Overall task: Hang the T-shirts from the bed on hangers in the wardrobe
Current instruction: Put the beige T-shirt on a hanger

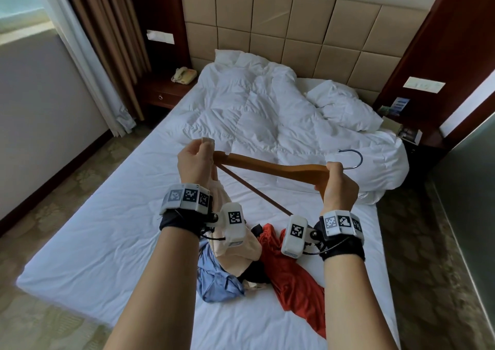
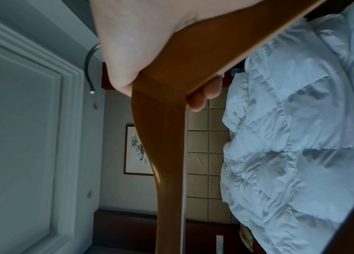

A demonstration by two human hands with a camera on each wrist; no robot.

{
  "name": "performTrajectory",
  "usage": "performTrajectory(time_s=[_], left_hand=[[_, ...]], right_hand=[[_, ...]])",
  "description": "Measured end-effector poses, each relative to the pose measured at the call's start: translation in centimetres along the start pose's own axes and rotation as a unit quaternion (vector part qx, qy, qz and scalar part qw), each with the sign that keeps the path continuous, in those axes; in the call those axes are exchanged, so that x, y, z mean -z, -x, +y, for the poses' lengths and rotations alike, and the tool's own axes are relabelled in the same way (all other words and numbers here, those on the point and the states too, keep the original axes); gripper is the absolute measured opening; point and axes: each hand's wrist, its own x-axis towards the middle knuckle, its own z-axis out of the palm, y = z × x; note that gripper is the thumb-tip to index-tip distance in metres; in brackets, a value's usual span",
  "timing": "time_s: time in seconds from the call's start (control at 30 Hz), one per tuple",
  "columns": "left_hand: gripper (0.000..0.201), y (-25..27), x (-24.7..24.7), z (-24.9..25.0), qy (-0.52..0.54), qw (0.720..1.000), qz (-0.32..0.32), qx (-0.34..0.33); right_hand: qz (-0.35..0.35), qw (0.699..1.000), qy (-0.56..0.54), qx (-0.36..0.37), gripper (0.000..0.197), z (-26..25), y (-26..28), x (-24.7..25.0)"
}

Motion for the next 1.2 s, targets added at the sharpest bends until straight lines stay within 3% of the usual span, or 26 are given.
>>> performTrajectory(time_s=[0.17,0.33,0.6,0.67,0.77,0.97,1.07,1.2], left_hand=[[0.022,-1.1,0.3,-0.2,-0.116,0.993,-0.011,0.02],[0.02,-0.8,0.0,0.2,-0.245,0.967,-0.068,-0.024],[0.02,-0.7,-1.4,0.5,-0.32,0.925,-0.183,-0.093],[0.02,-0.8,-1.9,1.0,-0.346,0.909,-0.207,-0.104],[0.017,-1.0,-3.1,2.1,-0.362,0.894,-0.235,-0.121],[0.023,-1.4,-5.7,3.7,-0.373,0.88,-0.249,-0.156],[0.029,-1.8,-6.4,4.6,-0.349,0.888,-0.258,-0.15],[0.022,-1.6,-7.5,6.3,-0.283,0.906,-0.276,-0.151]], right_hand=[[-0.006,1.0,0.01,0.018,0.04,-0.1,0.6,-0.4],[-0.015,0.997,0.043,0.057,0.048,0.1,0.9,-1.0],[-0.131,0.984,0.069,0.1,0.088,0.5,1.1,-2.4],[-0.163,0.98,0.056,0.1,0.09,0.4,1.2,-2.9],[-0.214,0.97,0.048,0.101,0.086,-0.1,1.5,-3.7],[-0.294,0.949,0.058,0.095,0.032,-1.5,1.3,-5.1],[-0.307,0.944,0.075,0.092,0.03,-2.8,0.8,-5.1],[-0.307,0.94,0.089,0.121,0.033,-4.6,0.5,-5.2]])
